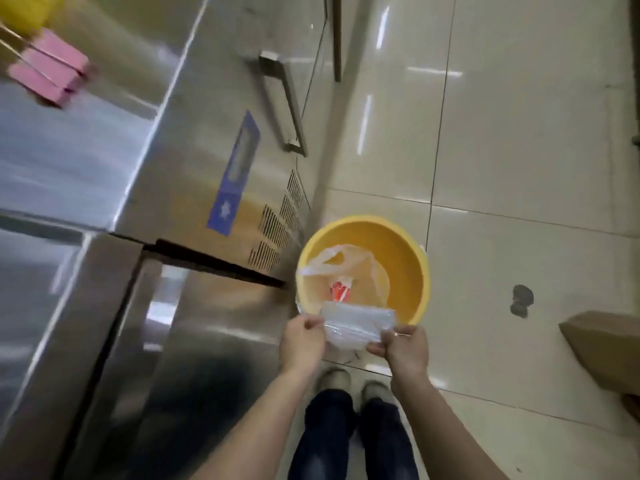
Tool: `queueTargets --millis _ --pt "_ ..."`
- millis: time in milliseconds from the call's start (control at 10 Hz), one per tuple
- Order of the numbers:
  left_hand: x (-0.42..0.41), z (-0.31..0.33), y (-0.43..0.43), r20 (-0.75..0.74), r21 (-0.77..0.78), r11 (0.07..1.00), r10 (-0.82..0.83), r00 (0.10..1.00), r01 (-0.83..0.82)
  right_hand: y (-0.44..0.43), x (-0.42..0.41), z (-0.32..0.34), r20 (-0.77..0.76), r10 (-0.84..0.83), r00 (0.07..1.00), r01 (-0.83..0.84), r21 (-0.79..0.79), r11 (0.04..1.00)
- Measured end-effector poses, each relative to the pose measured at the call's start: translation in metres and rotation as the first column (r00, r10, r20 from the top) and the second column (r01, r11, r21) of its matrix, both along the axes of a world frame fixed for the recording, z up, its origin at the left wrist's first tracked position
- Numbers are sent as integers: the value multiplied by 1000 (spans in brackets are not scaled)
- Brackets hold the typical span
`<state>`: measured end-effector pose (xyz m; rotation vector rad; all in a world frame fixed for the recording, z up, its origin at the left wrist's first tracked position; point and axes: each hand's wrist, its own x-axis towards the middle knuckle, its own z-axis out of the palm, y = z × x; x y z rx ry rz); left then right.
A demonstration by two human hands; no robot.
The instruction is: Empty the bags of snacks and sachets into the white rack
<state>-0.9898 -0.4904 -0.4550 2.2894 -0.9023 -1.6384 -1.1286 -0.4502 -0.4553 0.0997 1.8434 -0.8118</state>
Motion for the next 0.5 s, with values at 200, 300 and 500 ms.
queueTargets --millis 200,300,500 --pt "-16 -138 -54 186 -12 990 -136 973 141 -42 10 -156 123 -120 985 119 10 993" --pt "-18 -191 -64 254 32 929 -364 896 368 -50 7 -222 109 -40 993 37 34 999" --pt "-37 -211 -58 352 177 462 -854 382 869 -46 -6 -245 22 705 709 -700 146 699"
